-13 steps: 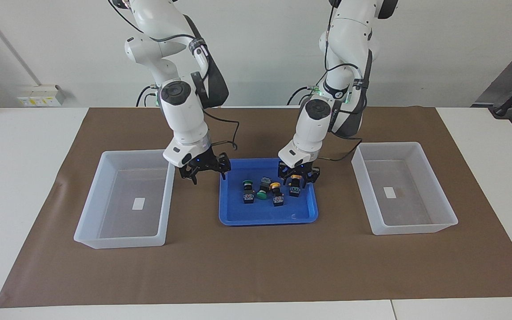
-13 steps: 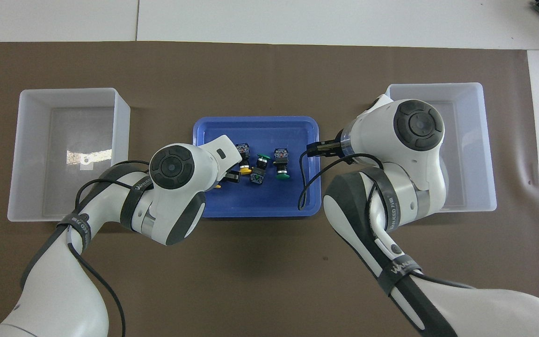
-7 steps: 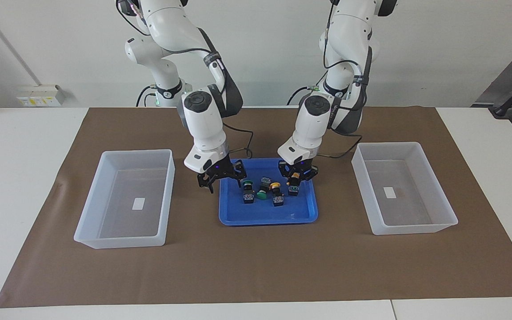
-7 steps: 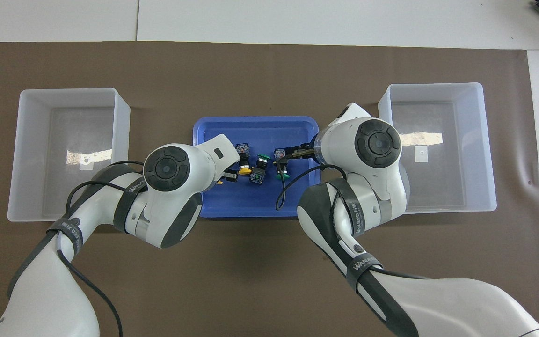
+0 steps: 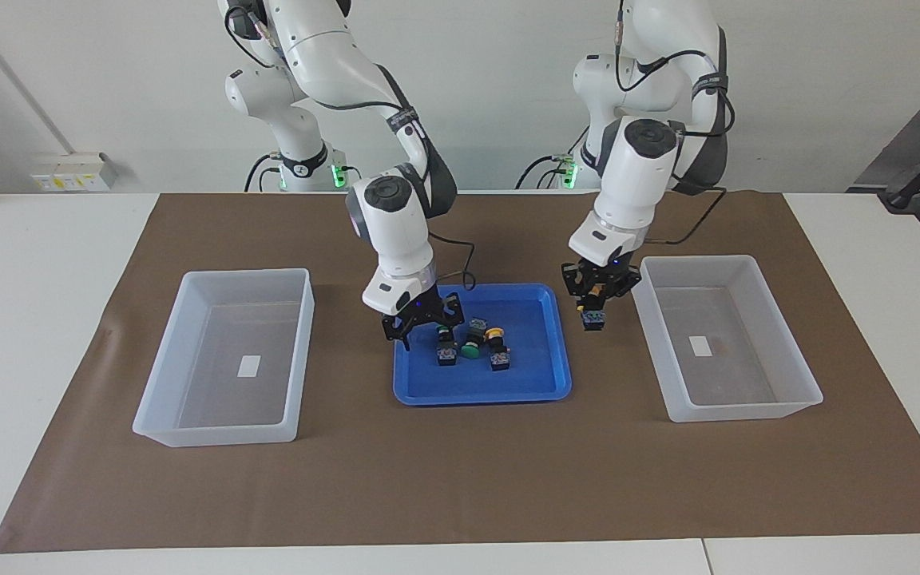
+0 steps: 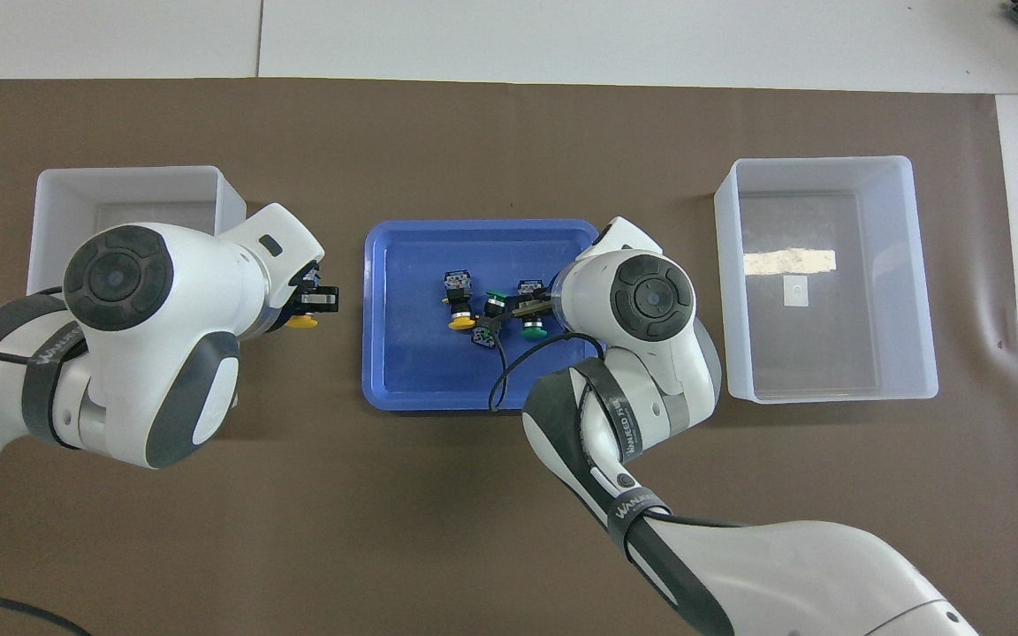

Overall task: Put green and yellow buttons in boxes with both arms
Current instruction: 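Carry the yellow button into the nearby box with the left gripper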

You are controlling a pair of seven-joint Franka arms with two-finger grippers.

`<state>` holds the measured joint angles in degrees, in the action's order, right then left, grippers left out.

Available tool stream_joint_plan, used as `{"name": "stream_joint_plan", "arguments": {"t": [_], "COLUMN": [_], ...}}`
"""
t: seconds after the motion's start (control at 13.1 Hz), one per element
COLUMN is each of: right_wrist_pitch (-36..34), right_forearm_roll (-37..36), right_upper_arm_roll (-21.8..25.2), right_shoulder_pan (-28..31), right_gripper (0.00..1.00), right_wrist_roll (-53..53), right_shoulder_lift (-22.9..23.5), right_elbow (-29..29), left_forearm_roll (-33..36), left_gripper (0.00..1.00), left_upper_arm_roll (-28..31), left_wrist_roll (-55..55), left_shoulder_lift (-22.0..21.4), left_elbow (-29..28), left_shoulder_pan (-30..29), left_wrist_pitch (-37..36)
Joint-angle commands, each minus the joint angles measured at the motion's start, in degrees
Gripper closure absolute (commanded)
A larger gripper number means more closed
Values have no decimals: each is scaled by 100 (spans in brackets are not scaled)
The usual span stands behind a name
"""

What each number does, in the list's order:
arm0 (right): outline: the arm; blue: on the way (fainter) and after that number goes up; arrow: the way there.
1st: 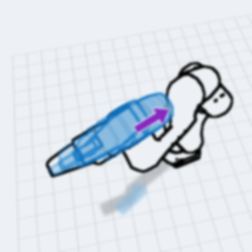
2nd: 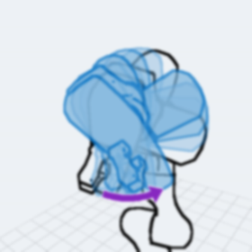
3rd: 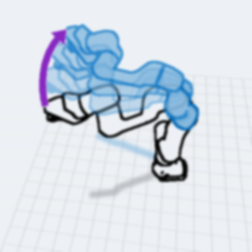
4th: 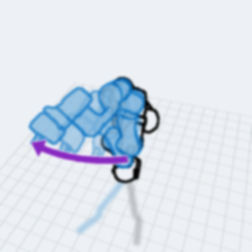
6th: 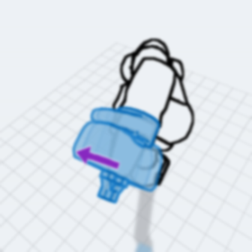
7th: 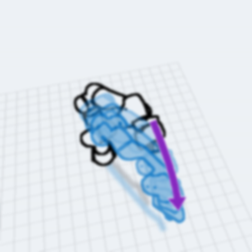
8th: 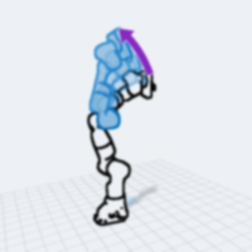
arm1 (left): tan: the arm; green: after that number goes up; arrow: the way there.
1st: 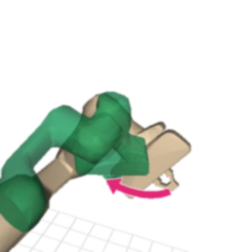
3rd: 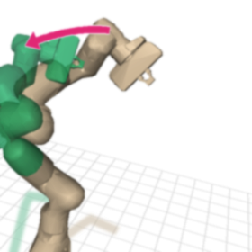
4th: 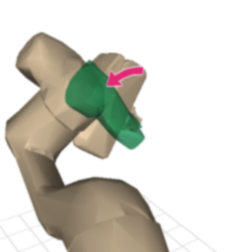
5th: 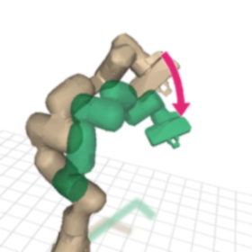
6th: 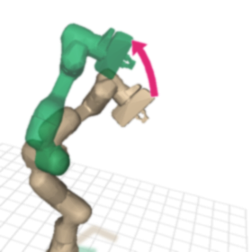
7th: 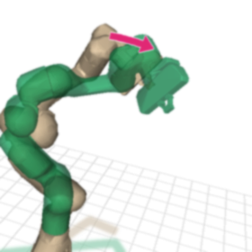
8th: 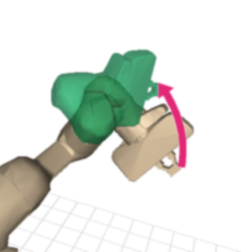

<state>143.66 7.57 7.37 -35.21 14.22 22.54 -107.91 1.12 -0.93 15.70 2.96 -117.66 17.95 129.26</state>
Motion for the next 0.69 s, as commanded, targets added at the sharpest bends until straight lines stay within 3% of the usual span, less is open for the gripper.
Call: {"name": "stream_joint_plan", "arguments": {"t": [0.0,0.38,0.46,0.53,0.61], "right_wrist_pitch": [477,549,549,540,523], "right_forearm_roll": [113,104,95,95,95], "right_upper_arm_roll": [1,10,10,10,10], "right_shoulder_pan": [-73,-223,-232,-223,-223], "right_gripper": [16,18,26,44,72], "right_wrist_roll": [107,406,406,389,406], "right_shoulder_lift": [241,321,321,321,321], "right_elbow": [-2,-28,-28,-28,-28], "left_forearm_roll": [125,160,160,160,160], "left_gripper": [100,100,100,100,100], "left_upper_arm_roll": [-39,-48,-48,-48,-57], "left_wrist_roll": [-14,-1541,-1683,-1719,-1798], "left_shoulder_lift": [-190,-244,-191,-130,-42], "left_elbow": [-64,-90,-125,-178,-265], "left_shoulder_pan": [-571,-1898,-2057,-2163,-2303], "left_wrist_pitch": [-94,256,623,958,1283]}}
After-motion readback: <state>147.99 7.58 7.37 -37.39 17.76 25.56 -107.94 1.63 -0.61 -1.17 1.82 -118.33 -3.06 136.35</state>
